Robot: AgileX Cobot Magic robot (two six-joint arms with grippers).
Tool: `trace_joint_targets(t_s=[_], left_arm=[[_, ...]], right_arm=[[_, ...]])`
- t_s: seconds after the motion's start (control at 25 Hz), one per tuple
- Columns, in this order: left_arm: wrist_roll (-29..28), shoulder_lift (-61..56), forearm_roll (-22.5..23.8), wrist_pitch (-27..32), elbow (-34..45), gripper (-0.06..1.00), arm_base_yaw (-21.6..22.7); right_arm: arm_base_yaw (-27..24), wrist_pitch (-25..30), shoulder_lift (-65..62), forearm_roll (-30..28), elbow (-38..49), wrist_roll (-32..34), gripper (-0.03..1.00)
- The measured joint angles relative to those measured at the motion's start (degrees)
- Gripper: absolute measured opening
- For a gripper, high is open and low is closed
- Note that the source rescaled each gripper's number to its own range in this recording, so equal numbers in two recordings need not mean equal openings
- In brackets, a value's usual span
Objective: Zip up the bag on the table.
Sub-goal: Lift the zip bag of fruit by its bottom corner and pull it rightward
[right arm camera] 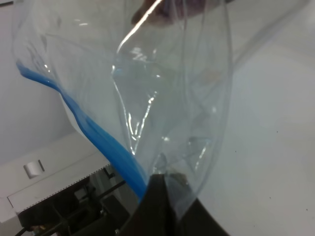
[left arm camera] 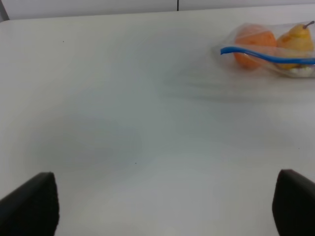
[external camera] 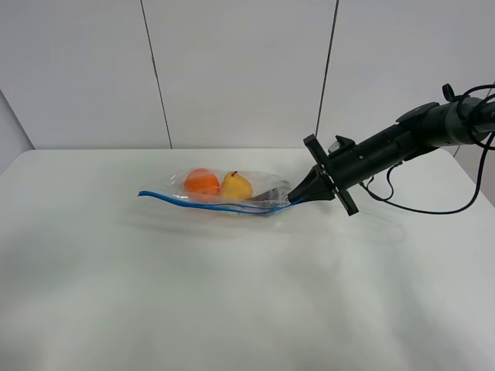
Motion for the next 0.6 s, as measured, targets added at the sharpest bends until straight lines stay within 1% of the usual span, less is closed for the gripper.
trace_joint_targets(t_s=[0.6], left_arm=[[0.00,0.00,-0.05,0.00,0.00,1.00,0.00]], right_arm=[[0.00,0.00,0.00,3.09,0.00,-1.97,0.00]])
